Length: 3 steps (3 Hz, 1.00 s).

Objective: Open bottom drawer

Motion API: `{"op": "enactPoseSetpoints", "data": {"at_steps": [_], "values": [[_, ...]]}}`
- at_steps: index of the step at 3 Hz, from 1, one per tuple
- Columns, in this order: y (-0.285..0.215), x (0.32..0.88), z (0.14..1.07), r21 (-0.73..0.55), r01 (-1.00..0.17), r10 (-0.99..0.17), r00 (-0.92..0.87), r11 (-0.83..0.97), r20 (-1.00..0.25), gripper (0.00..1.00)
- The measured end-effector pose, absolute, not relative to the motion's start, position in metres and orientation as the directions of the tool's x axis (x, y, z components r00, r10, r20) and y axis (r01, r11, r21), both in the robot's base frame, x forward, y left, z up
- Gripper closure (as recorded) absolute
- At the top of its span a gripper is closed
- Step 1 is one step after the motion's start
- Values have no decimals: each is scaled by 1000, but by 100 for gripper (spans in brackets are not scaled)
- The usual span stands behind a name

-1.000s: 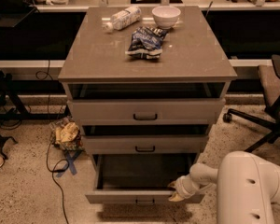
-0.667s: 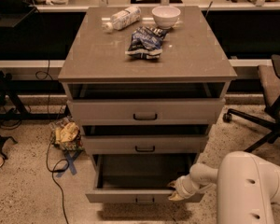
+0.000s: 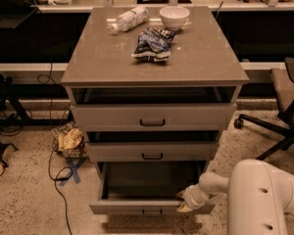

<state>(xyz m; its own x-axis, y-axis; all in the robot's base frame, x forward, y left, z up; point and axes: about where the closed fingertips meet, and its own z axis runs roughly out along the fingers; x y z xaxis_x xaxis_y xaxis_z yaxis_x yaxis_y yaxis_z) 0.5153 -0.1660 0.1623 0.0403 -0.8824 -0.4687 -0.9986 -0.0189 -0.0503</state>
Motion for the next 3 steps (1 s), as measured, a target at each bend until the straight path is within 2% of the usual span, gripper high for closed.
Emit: {"op": "enactPoseSetpoints", "data": {"at_steps": [1,2,3], "values": [[-164,514,161,-47,-999,-882,40,-20,-470,12],[-163,512,160,-45,-999,-881,40,-21,-471,0],[-163,509,159,-39,-999,-883,36,-20,-468,0]]}}
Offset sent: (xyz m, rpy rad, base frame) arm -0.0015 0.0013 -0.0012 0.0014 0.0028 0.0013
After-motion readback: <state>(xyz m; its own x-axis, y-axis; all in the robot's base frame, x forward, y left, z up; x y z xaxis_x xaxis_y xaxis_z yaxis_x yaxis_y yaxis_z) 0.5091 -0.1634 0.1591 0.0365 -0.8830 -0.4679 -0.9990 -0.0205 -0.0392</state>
